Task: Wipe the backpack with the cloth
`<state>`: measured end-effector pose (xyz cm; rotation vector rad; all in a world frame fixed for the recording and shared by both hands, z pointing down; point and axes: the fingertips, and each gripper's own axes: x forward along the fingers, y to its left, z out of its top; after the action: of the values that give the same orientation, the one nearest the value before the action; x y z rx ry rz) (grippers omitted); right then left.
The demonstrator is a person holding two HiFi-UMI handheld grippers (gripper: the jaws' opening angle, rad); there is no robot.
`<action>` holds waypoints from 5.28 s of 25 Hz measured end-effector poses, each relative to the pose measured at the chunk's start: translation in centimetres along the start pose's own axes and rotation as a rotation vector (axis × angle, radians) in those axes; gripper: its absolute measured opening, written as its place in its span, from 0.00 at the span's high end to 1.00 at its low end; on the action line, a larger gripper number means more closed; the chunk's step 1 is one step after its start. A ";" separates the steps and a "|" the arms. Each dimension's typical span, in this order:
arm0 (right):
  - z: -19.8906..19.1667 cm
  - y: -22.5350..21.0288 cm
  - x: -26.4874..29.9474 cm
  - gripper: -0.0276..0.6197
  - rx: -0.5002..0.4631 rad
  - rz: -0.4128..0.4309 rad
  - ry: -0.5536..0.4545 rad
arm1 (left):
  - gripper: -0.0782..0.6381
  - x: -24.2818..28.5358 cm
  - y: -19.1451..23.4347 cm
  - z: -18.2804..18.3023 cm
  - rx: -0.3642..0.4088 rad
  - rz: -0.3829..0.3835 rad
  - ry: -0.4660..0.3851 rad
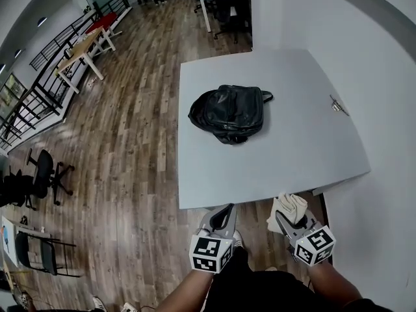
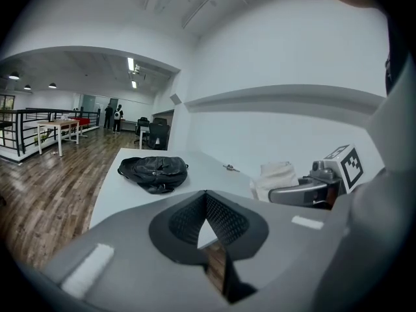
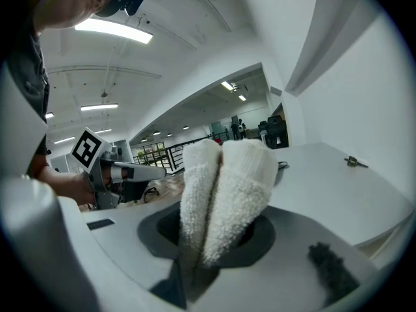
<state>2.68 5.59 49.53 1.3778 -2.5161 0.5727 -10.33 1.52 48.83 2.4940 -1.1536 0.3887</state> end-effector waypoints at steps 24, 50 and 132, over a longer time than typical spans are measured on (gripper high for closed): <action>8.2 -0.3 9.4 0.80 -0.079 -0.109 -0.058 | 0.88 2.8 8.7 5.3 0.066 -0.111 -0.013; 9.5 -7.9 11.6 0.80 -0.103 -0.096 -0.042 | 0.88 6.5 7.6 6.0 0.110 -0.056 0.060; 9.8 -40.0 39.1 0.81 -0.084 -0.064 0.094 | 0.88 22.0 8.5 2.3 -0.039 0.192 0.338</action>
<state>15.32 -47.77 64.29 1.3636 -2.3848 0.5011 -2.87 -19.35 57.19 2.1803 -1.2442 0.7973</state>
